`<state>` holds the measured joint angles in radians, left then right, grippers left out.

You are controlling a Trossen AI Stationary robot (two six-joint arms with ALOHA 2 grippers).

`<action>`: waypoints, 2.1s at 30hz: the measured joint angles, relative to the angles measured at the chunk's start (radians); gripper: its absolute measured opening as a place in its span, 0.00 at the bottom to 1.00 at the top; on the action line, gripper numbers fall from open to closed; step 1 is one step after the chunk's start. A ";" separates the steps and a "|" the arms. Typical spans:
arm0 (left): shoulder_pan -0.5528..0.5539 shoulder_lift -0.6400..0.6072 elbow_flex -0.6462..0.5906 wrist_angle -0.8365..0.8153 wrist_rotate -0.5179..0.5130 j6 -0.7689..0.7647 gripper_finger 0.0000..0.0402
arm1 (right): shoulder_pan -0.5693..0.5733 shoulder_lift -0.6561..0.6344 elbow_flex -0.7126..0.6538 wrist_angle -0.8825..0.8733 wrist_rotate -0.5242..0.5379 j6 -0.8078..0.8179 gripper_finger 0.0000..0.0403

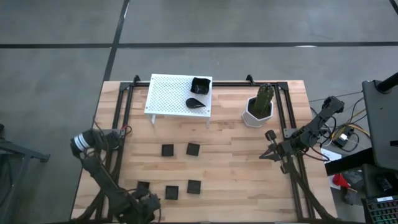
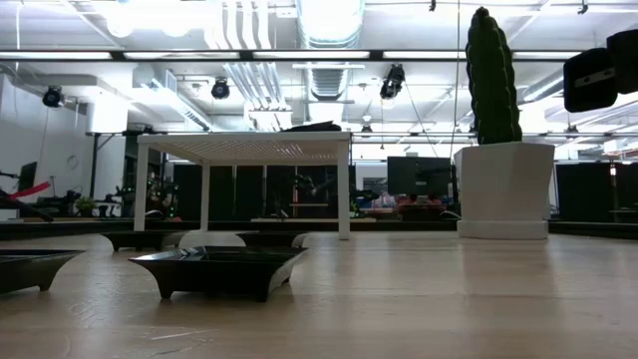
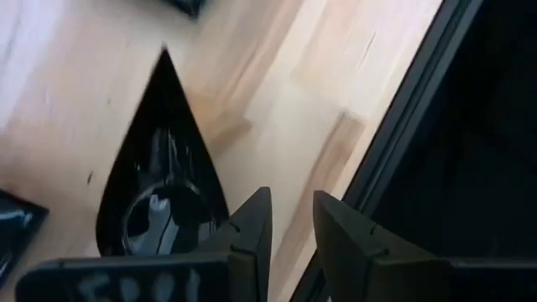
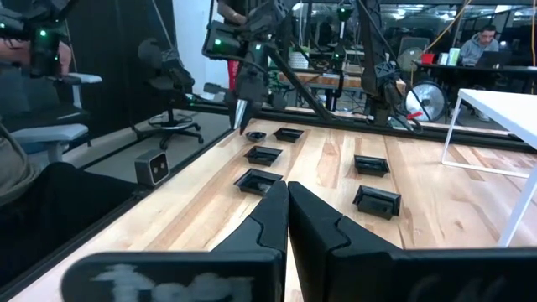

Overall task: Pick & Place Mini shaped plates
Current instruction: Stack the drop-shaped plate on top of the other drop-shaped plates on the shelf

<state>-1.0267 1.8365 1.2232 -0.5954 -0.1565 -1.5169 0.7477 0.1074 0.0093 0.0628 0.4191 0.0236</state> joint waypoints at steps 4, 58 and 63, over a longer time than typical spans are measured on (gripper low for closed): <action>0.000 0.016 0.000 -0.015 0.028 -0.004 0.21 | 0.000 0.000 0.000 0.000 0.000 0.000 0.02; 0.006 0.041 0.010 -0.131 -0.027 -0.004 0.21 | 0.000 0.000 0.000 0.000 0.000 0.000 0.02; 0.006 0.041 0.010 -0.131 -0.025 -0.004 0.17 | 0.000 0.000 0.000 0.000 0.000 0.000 0.02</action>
<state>-1.0206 1.8771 1.2336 -0.7267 -0.1810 -1.5214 0.7476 0.1074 0.0093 0.0628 0.4191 0.0235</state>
